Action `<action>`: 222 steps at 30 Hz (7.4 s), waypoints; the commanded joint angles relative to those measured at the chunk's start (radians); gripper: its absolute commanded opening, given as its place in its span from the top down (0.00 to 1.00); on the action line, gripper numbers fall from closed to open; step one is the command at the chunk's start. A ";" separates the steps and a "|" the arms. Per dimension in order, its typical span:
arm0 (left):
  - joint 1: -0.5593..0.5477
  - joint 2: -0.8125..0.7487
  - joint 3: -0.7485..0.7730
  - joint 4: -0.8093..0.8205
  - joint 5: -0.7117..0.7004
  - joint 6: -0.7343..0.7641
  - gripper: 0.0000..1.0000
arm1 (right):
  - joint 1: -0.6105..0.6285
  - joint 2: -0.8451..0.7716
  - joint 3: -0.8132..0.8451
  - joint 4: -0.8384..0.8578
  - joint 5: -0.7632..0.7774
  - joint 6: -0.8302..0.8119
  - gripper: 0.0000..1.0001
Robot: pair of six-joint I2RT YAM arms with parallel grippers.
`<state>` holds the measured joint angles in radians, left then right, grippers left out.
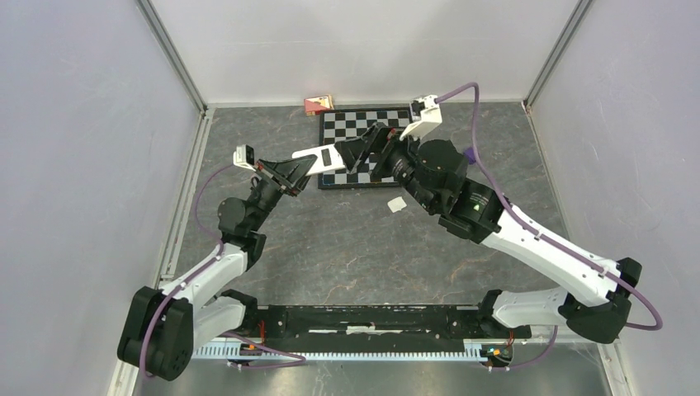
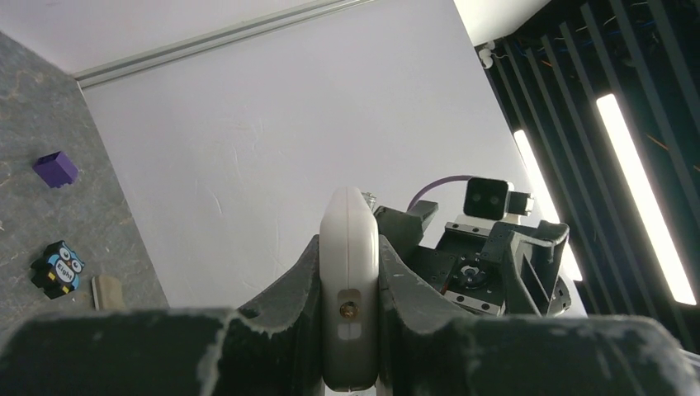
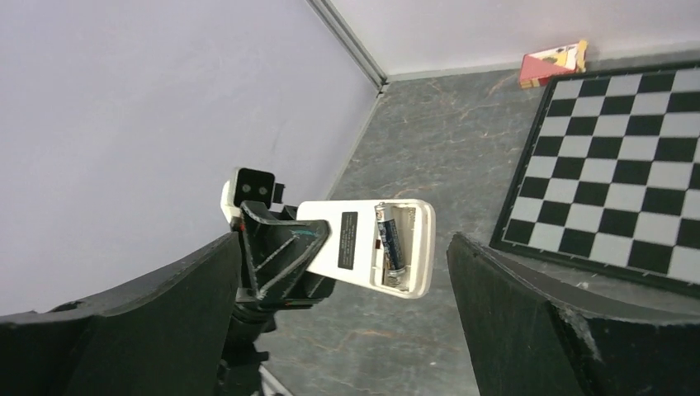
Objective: Load the batteries into the remote control
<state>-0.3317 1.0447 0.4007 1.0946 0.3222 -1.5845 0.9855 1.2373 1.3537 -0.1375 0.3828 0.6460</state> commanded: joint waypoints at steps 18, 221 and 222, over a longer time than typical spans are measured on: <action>-0.001 0.035 0.085 0.115 0.063 0.100 0.98 | -0.091 -0.017 -0.168 0.116 -0.109 0.697 0.10; 0.066 0.107 0.086 -0.635 0.241 0.598 0.98 | -0.744 0.598 -0.325 0.066 -0.754 -1.065 0.56; 0.067 0.106 0.084 -0.632 0.241 0.597 0.98 | -0.744 0.602 -0.322 0.054 -0.760 -1.059 0.58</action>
<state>-0.2741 1.1492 0.4576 0.4271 0.5350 -1.0344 0.2401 1.8225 1.0096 -0.0635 -0.3218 -0.3779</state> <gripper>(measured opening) 0.265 0.456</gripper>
